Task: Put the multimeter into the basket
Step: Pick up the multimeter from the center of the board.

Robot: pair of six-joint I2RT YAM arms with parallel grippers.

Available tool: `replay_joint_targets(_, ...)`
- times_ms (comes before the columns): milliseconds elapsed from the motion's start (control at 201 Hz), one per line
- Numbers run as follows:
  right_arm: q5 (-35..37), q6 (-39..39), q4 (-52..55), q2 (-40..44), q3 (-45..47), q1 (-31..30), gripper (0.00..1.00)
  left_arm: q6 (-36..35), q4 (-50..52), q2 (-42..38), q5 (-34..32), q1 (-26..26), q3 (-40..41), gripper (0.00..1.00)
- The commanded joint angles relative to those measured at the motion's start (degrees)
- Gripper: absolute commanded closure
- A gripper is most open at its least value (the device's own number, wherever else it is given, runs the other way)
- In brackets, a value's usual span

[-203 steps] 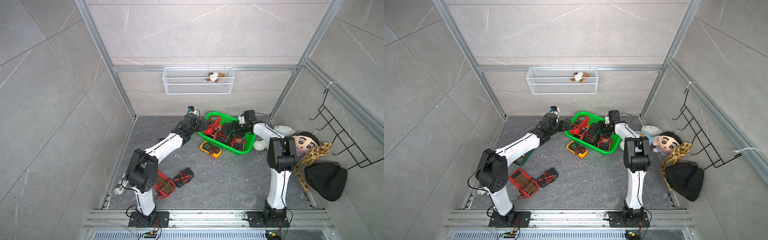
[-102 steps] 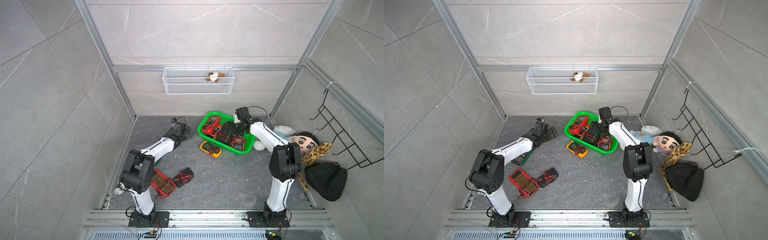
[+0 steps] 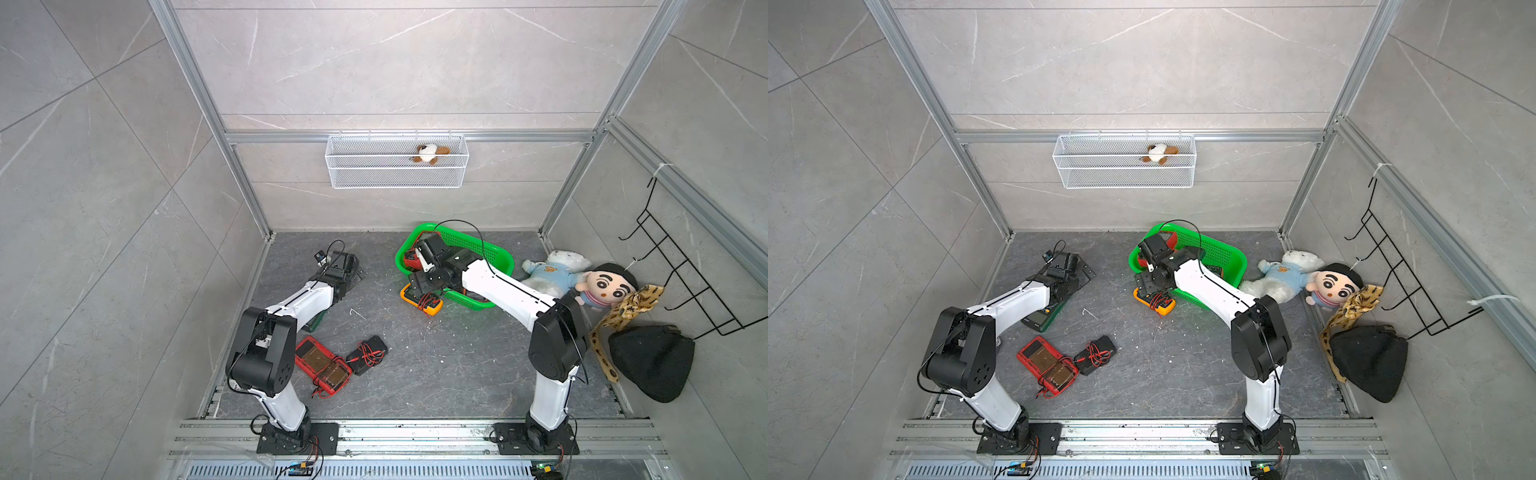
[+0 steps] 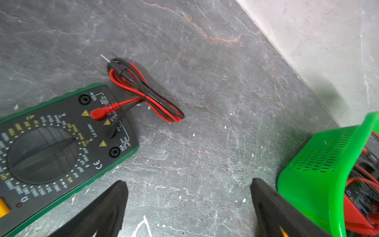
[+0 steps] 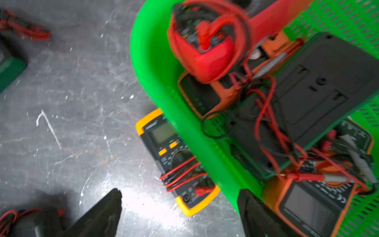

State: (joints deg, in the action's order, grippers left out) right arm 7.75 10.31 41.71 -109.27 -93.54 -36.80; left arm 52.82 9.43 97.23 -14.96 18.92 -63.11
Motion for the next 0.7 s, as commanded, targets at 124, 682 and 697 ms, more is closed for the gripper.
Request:
replay_joint_targets(124, 2.05, -2.22, 1.87, -0.67, 3.59, -0.67, 0.0, 3.83, -0.81, -1.25, -1.94, -0.35, 0.83, 0.02)
replay_joint_targets(682, 1.72, -3.89, -1.51, -7.95, 4.21, -0.65, 0.0, 4.62, -1.74, -4.22, -2.53, -0.33, 5.14, 0.02)
replay_joint_targets(697, 1.23, -3.96, -1.58, -8.17, 4.15, -0.65, 0.0, 4.69, -1.78, -4.28, -2.54, -0.34, 5.26, 0.02)
